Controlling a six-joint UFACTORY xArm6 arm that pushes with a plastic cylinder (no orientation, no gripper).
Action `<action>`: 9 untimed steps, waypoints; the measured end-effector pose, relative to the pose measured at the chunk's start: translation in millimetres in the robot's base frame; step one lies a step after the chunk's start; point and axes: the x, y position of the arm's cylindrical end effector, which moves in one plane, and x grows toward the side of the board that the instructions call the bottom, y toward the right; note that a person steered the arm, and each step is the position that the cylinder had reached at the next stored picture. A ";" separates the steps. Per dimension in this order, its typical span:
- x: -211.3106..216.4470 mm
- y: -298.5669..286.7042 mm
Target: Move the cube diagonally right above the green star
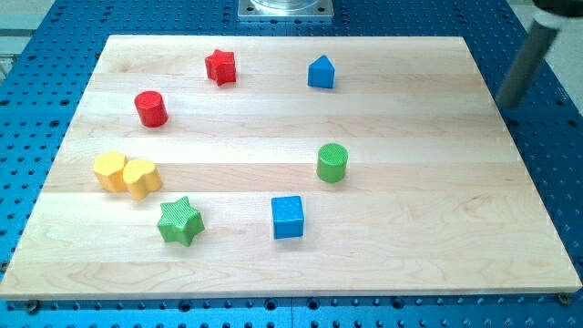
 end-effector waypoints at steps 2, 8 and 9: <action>135.7 -99.8; 194.3 -305.8; 189.8 -332.8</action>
